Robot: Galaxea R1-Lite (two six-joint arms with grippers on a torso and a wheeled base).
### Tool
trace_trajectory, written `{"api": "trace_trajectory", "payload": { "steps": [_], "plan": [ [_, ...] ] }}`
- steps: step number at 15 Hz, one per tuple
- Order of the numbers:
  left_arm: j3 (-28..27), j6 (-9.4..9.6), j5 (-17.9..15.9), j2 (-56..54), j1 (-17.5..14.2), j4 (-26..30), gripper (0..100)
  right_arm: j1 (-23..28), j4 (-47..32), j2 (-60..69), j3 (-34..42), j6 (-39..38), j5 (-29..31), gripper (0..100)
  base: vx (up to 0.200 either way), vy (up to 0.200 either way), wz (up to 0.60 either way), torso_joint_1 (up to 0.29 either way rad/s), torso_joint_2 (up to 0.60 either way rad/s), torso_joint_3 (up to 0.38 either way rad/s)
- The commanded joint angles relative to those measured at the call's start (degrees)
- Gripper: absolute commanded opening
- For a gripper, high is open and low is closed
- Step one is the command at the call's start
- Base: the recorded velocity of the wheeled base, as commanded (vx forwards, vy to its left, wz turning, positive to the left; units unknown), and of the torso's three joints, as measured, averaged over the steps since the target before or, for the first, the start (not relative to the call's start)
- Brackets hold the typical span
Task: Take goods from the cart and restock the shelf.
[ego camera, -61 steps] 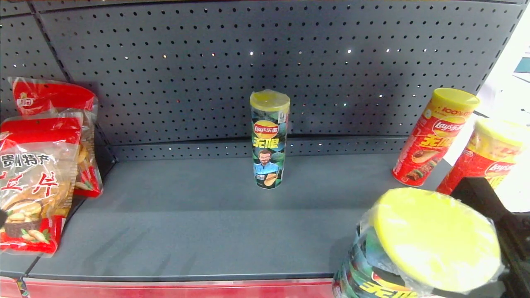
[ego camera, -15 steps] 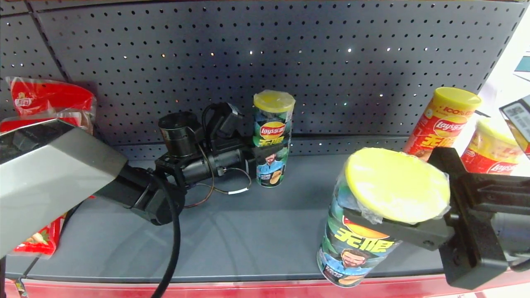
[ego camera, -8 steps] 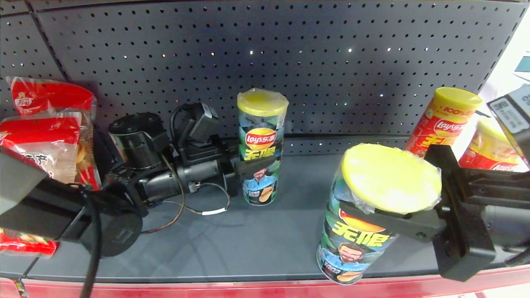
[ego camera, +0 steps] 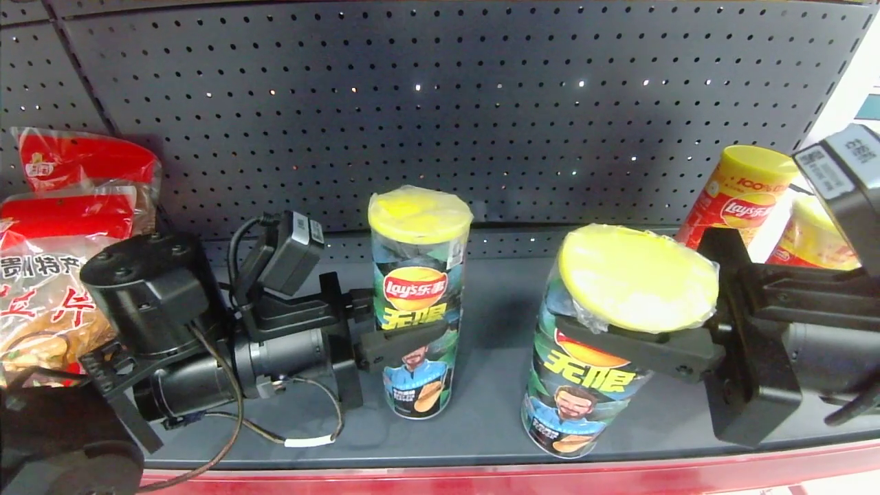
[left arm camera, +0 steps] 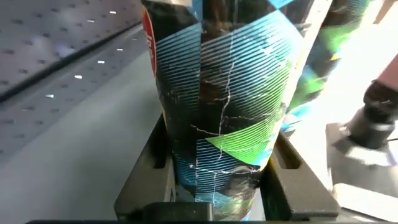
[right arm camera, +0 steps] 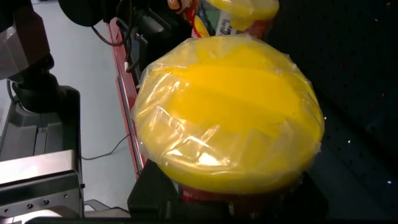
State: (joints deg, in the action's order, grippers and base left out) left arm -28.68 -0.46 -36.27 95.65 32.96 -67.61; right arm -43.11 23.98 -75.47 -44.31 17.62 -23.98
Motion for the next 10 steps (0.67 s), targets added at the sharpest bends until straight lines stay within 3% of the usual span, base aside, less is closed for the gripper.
{"api": "trace_trajectory", "payload": {
  "steps": [1,10],
  "plan": [
    [-0.1,-0.77,1.2,0.0,2.3,0.0,0,0.0,0.0,0.0,0.1,0.1,0.0,0,0.000,0.000,0.00,0.000,0.00,0.000],
    [-1.3,-1.47,1.6,4.4,3.3,-0.2,0,-0.2,0.0,0.0,-0.5,0.0,0.6,0,0.000,0.000,0.00,0.000,0.00,0.000]
  ]
}}
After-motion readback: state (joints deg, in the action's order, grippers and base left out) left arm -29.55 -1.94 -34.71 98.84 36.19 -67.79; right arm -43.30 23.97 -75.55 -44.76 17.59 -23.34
